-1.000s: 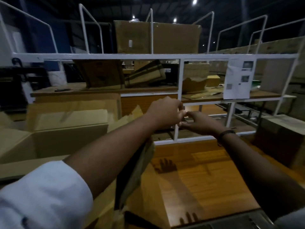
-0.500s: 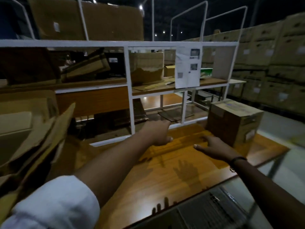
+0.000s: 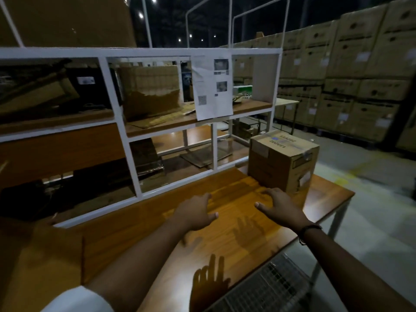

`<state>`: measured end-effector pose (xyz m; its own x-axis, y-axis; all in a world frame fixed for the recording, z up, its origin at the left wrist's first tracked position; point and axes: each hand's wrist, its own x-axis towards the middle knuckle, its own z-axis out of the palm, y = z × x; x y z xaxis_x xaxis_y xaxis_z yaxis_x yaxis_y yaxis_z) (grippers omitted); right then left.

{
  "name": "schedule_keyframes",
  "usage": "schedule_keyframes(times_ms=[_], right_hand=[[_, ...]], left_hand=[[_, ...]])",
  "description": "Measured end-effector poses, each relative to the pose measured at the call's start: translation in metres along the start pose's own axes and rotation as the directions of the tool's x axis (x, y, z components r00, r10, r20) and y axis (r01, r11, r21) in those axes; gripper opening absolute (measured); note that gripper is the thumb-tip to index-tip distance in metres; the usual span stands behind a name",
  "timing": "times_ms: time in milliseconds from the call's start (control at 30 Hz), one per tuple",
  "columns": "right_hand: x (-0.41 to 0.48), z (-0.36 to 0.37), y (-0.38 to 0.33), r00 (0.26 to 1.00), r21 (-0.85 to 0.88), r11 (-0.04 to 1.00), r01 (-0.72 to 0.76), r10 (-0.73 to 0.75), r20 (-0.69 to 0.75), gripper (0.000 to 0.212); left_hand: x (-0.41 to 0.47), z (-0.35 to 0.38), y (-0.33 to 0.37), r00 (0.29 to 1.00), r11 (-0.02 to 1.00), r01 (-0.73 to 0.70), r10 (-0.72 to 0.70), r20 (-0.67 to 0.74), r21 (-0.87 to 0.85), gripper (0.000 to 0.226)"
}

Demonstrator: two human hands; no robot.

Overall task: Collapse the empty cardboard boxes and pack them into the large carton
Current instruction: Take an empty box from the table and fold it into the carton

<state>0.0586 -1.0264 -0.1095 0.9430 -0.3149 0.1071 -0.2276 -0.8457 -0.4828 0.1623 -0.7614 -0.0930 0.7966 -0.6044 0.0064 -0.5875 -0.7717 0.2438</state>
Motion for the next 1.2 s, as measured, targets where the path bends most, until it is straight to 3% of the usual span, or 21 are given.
schedule_keyframes(times_ms=[200, 400, 600, 933, 1200], right_hand=[[0.073, -0.027, 0.032, 0.988, -0.017, 0.999, -0.030, 0.027, -0.151, 0.056], [0.161, -0.057, 0.065, 0.945, -0.175, 0.972, -0.155, 0.094, -0.313, 0.069], [0.215, -0.053, 0.099, 0.948, -0.300, 0.906, -0.297, 0.242, -0.207, 0.075], [0.222, -0.031, 0.152, 0.930, -0.222, 0.967, -0.128, 0.039, -0.364, 0.049], [0.203, -0.035, 0.173, 0.926, -0.134, 0.989, 0.065, -0.110, -0.361, 0.049]], left_hand=[[0.083, 0.006, 0.006, 0.998, 0.988, -0.042, 0.034, -0.053, -0.151, 0.064], [0.180, 0.017, 0.029, 0.989, 0.953, -0.131, 0.107, -0.101, -0.273, 0.057], [0.257, 0.032, 0.054, 0.978, 0.918, -0.200, 0.166, -0.126, -0.344, 0.048], [0.341, 0.043, 0.081, 0.939, 0.868, -0.280, 0.160, -0.304, -0.410, 0.050], [0.395, 0.032, 0.096, 0.964, 0.899, -0.144, 0.033, -0.263, -0.414, 0.072]])
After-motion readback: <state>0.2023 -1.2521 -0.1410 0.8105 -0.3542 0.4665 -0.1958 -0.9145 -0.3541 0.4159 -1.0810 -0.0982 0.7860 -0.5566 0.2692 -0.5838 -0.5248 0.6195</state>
